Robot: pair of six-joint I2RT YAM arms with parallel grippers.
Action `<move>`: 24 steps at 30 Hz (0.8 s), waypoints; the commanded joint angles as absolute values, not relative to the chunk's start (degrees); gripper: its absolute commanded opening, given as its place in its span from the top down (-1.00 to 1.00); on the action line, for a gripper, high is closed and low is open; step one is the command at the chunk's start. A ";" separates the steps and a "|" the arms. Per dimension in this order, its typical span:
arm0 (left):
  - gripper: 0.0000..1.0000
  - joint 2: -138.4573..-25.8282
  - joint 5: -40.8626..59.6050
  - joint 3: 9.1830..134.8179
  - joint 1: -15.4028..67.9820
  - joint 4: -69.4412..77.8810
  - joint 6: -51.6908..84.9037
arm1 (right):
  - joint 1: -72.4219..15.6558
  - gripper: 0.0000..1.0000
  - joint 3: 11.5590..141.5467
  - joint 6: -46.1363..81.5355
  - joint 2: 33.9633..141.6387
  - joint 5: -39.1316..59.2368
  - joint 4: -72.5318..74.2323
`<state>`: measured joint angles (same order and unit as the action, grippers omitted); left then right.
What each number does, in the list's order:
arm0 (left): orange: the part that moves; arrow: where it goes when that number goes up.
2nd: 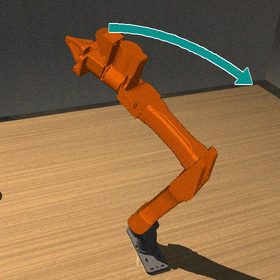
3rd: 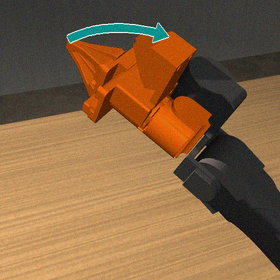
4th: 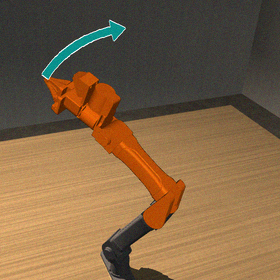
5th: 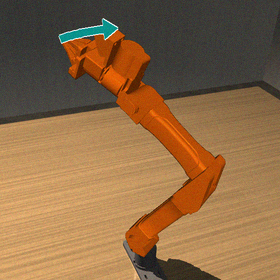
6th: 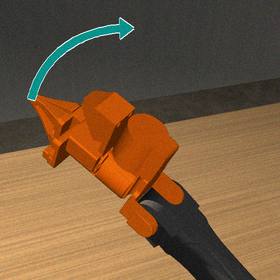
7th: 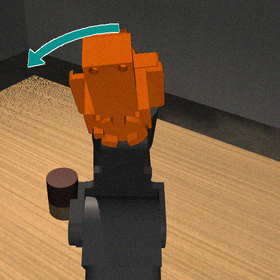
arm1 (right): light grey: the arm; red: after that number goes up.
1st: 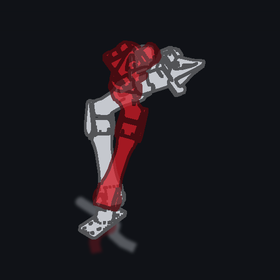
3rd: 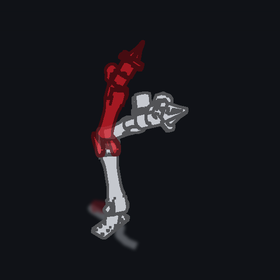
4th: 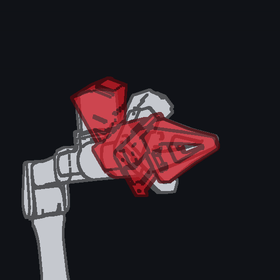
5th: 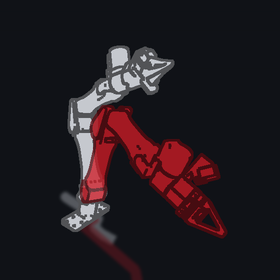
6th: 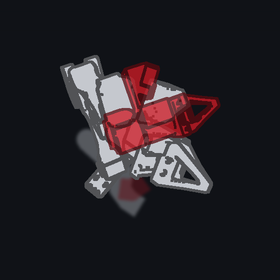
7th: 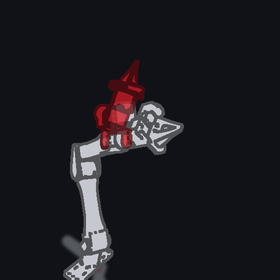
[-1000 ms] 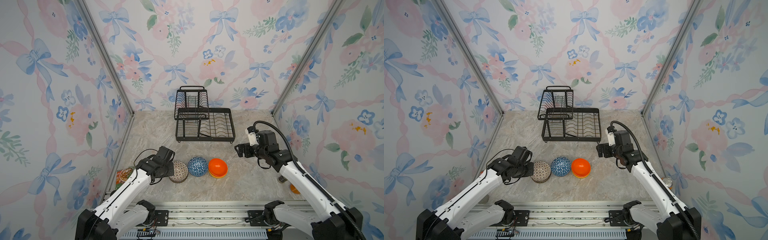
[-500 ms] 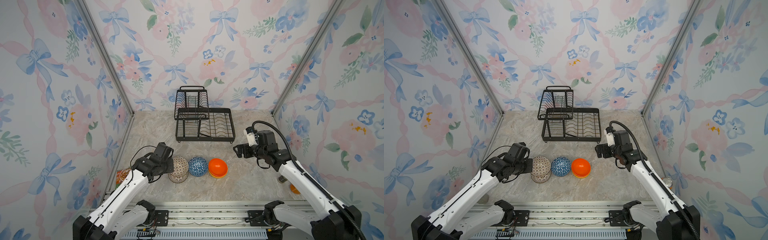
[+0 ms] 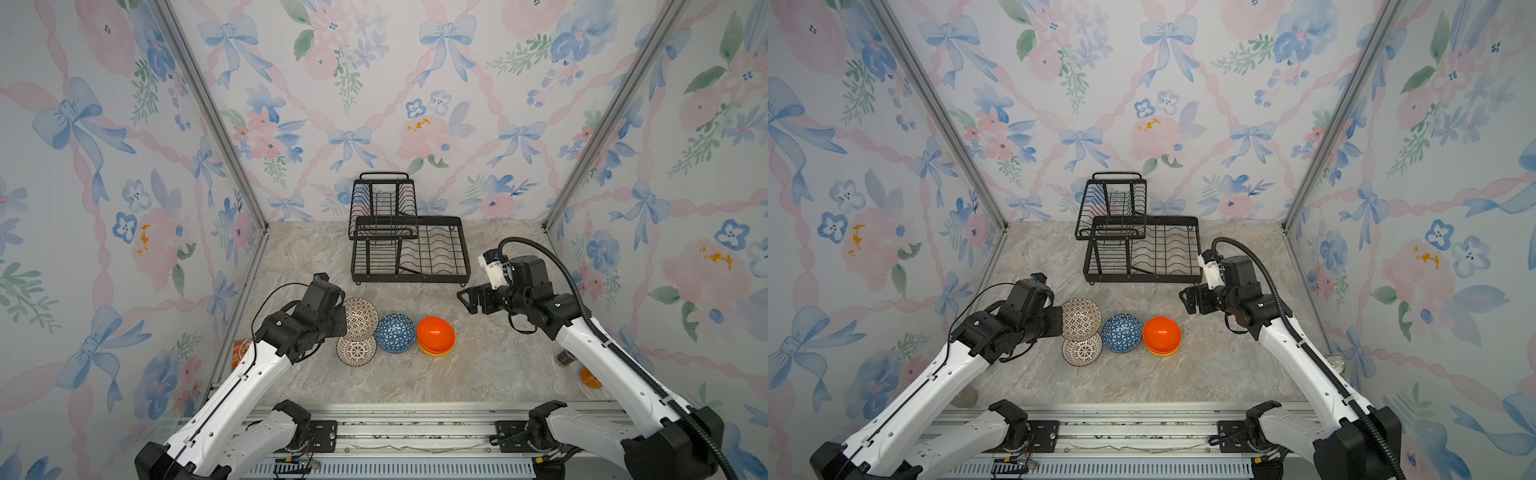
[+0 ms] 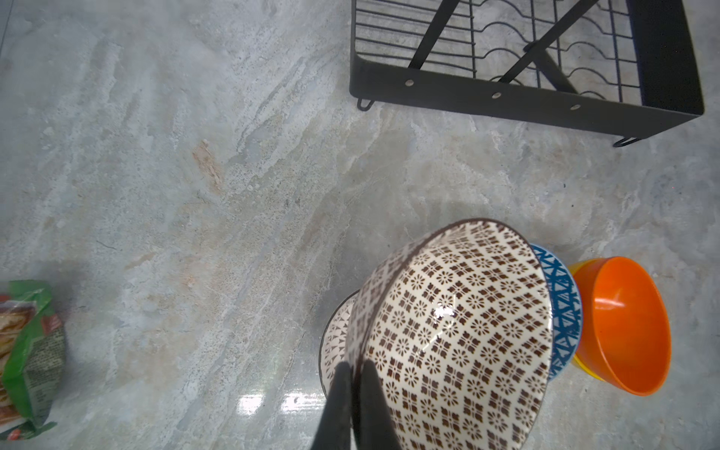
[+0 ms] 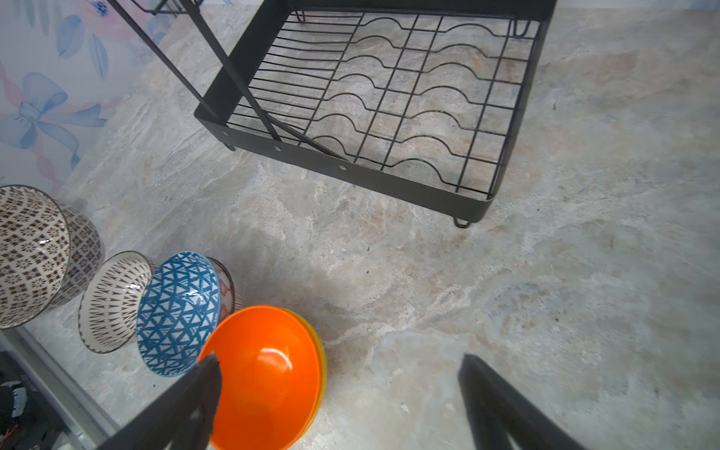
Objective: Load the bowls into the dish rack
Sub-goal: 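Lift the bowl with the left gripper while the right gripper reaches toward it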
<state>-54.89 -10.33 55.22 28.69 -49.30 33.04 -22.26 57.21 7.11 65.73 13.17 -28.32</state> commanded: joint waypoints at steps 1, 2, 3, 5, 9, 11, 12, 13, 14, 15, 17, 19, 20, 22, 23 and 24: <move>1.00 -54.84 -11.16 57.13 30.41 -45.75 33.50 | -25.01 -0.93 60.18 8.92 67.59 14.91 -28.18; 1.00 -54.92 -11.15 57.00 31.10 -44.85 33.85 | -25.96 -0.93 60.62 9.33 68.11 15.11 -27.98; 1.00 -54.99 -11.11 56.79 31.72 -44.06 34.17 | -26.74 -0.94 61.04 9.66 68.46 15.14 -27.75; 1.00 -55.28 -11.21 56.29 33.19 -41.94 34.86 | -28.35 -0.94 61.76 10.70 69.17 15.82 -27.06; 1.00 -56.25 -12.30 55.64 36.21 -36.96 35.92 | -30.98 -0.93 62.24 13.84 70.05 18.02 -24.52; 1.00 -57.74 -12.50 56.18 37.31 -35.57 36.53 | -32.33 -0.94 62.49 15.34 70.55 18.71 -23.38; 1.00 -58.28 -12.97 56.31 38.00 -34.78 36.68 | -32.92 -0.93 62.57 15.99 70.79 18.75 -23.08; 1.00 -58.74 -13.54 56.29 38.91 -33.66 36.74 | -33.66 -0.94 62.59 16.76 71.10 18.61 -22.64; 1.00 -59.17 -14.00 56.25 39.64 -32.36 36.87 | -34.41 -0.93 62.52 17.53 71.39 18.66 -21.91; 1.00 -59.54 -14.20 56.15 40.17 -31.26 36.99 | -35.07 -0.93 62.39 18.21 71.57 18.36 -21.38; 1.00 -60.49 -14.45 55.83 40.93 -28.77 37.26 | -36.64 -0.94 62.24 19.93 72.26 17.87 -20.10; 1.00 -61.31 -14.57 55.57 41.68 -26.31 37.35 | -38.01 -0.94 62.23 21.18 72.98 17.39 -19.30; 1.00 -61.71 -14.65 55.55 42.06 -24.98 37.44 | -38.63 -0.94 62.25 21.79 73.55 17.04 -18.95; 1.00 -62.37 -14.84 55.63 42.74 -22.41 37.44 | -39.50 -0.93 62.31 22.99 74.68 16.43 -18.45; 1.00 -62.64 -15.24 55.78 43.12 -21.39 37.46 | -39.75 -0.94 62.32 23.56 75.23 16.28 -18.04; 1.00 -62.90 -15.67 55.81 43.56 -20.15 37.42 | -40.05 -0.95 62.34 24.10 75.68 15.95 -17.75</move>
<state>-62.81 -13.78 55.46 42.61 -28.75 36.27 -39.03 60.75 20.95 74.22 17.17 -19.86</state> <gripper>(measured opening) 0.048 0.971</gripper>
